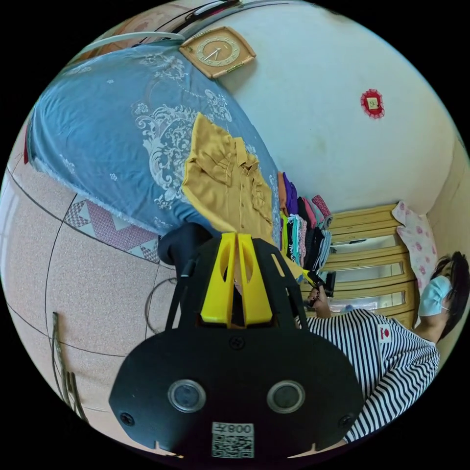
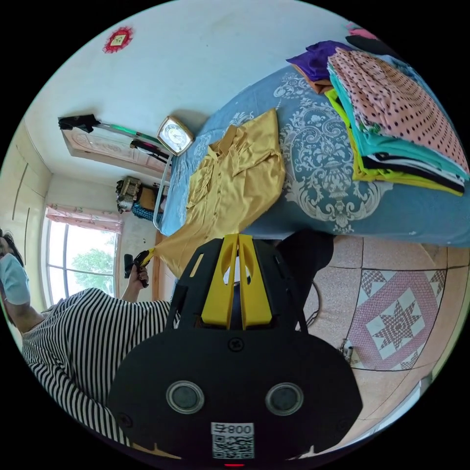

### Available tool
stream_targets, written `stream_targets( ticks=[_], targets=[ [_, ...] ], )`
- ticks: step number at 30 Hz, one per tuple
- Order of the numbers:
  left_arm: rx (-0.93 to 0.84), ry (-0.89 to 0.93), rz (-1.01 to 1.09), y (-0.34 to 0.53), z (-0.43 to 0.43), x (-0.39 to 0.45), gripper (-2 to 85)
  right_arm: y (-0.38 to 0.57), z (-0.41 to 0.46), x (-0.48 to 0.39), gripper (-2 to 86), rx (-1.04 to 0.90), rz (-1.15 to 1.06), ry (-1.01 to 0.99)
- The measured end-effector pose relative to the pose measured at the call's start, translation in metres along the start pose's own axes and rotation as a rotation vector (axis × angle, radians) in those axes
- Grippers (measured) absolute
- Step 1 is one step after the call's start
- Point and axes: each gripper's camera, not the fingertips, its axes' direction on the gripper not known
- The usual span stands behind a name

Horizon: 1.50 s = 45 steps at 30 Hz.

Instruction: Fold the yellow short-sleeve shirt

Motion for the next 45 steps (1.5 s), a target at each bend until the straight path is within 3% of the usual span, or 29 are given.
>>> stream_targets(
  ticks=[9, 17, 28, 36, 40, 45],
  targets=[
    [0.028, 0.009, 0.110, -0.165, 0.017, 0.048, 0.4, -0.156, 0.041, -0.018, 0.1, 0.025, -0.117, 0.026],
    [0.054, -0.057, 0.167, -0.366, 0.047, 0.092, 0.4, -0.336, 0.099, -0.030, 0.1, 0.038, -0.164, 0.088],
    [0.023, -0.181, 0.012, -0.566, 0.118, 0.088, 1.2, -0.550, 0.269, 0.004, 0.2, -0.134, -0.057, 0.185],
    [0.073, -0.176, -0.006, -0.622, 0.104, 0.114, 6.1, -0.572, 0.305, -0.020, 0.5, -0.116, -0.060, 0.144],
    [0.179, -0.151, 0.018, -0.624, 0.075, 0.153, 6.9, -0.562, 0.303, -0.050, 1.2, -0.066, -0.048, 0.198],
    [0.027, -0.047, 0.113, -0.629, 0.096, 0.223, 7.2, -0.545, 0.300, -0.086, 2.1, 0.009, 0.012, 0.102]
  ],
)
